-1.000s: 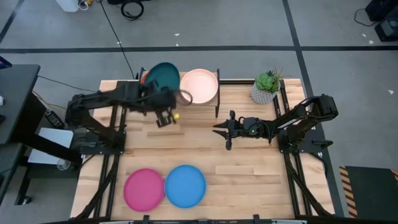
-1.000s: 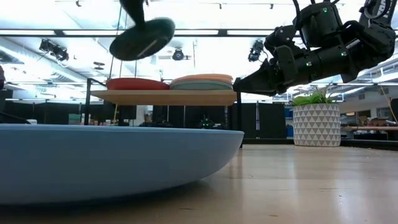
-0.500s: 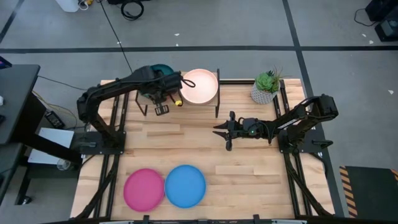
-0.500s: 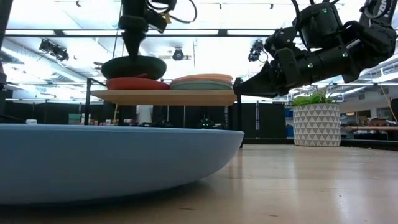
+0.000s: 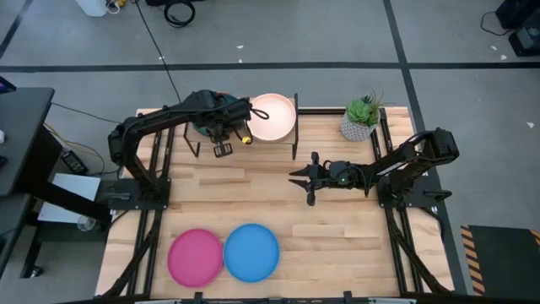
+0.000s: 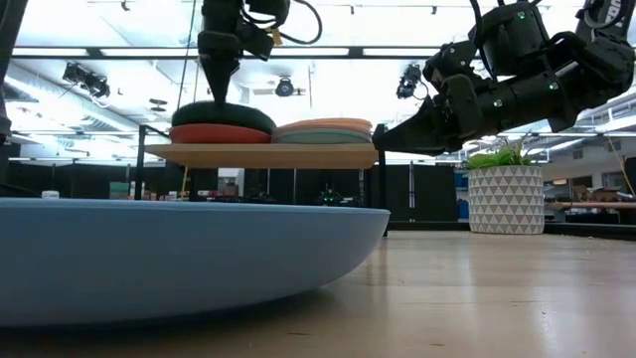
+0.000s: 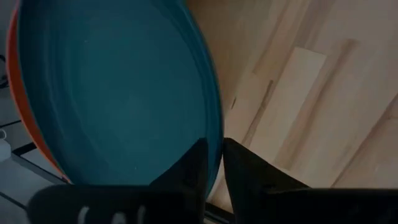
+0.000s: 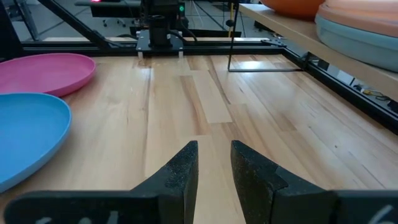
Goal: Place and stack plates onto a shelf
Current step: Stack the green plate on top of the orange plate on the shelf, then stack the blue plate on top of the dark blue plate on the shelf
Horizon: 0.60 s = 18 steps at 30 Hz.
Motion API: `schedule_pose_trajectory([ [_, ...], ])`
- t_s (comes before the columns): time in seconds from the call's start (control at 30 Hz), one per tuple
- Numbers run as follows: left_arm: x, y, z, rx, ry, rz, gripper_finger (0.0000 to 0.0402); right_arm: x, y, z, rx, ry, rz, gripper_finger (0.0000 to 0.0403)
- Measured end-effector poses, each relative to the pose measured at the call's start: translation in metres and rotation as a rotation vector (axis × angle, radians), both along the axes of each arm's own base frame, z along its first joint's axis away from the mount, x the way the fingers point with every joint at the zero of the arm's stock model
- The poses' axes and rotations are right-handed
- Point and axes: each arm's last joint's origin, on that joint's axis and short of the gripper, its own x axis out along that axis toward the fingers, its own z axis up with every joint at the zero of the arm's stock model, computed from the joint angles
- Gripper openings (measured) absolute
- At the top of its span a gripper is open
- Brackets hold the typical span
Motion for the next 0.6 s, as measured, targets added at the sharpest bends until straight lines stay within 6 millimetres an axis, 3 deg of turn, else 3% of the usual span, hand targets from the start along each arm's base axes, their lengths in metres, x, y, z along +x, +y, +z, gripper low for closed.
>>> schedule_pose_trajectory([
  [0.37, 0.000, -0.006, 0.011, 0.088, 0.006, -0.017, 0.0137, 0.000, 0.000, 0.000, 0.000, -0.001, 0.000, 0.0102],
  [0.47, 0.007, -0.027, 0.023, -0.056, -0.090, -0.096, 0.0143, 0.000, 0.000, 0.000, 0.000, 0.000, -0.001, 0.0102],
  [0.6, 0.017, -0.069, 0.030, -0.231, -0.180, -0.207, 0.0143, 0.000, 0.000, 0.000, -0.001, -0.001, -0.001, 0.0102],
])
